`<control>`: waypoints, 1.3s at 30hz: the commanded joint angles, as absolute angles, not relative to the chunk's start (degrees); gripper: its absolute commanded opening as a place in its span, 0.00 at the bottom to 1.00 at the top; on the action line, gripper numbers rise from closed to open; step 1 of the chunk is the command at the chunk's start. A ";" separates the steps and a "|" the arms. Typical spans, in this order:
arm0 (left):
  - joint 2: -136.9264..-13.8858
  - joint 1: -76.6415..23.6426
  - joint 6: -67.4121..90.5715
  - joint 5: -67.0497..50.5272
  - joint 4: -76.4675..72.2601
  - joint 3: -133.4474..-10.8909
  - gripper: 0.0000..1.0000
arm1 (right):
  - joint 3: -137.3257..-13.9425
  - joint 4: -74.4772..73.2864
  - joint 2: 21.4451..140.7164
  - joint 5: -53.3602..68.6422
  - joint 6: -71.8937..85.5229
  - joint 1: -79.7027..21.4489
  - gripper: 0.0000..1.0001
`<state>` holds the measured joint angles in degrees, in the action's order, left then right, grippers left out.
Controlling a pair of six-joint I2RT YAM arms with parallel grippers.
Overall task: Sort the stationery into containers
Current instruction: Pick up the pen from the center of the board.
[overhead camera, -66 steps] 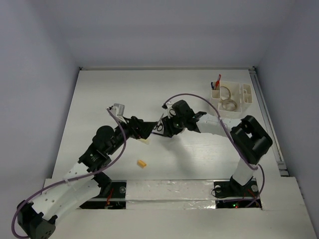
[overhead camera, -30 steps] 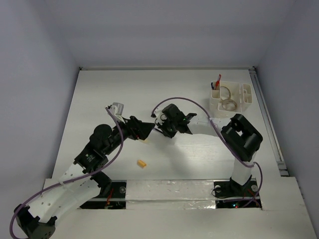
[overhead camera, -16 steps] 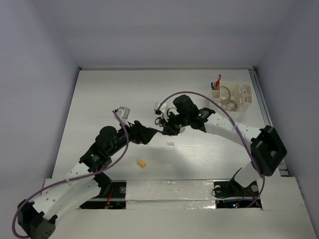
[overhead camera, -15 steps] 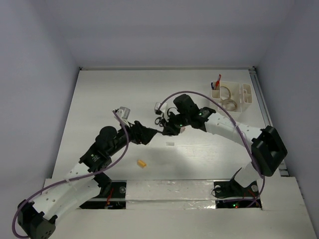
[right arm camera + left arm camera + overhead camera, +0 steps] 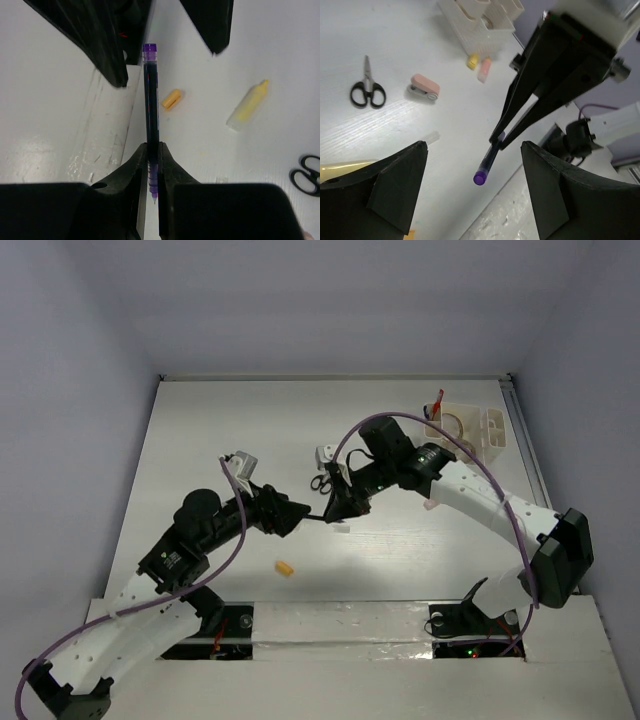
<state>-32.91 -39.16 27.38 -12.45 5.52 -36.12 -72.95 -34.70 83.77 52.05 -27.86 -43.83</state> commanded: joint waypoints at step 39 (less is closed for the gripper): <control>-40.17 -39.37 22.84 -24.62 6.08 -40.09 0.00 | -71.48 -18.68 78.42 51.59 -18.65 -40.61 0.48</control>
<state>-41.85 -39.16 19.14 -28.38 11.62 -41.01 -74.87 -34.39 84.47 55.00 -26.28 -43.16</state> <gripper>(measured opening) 0.090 0.386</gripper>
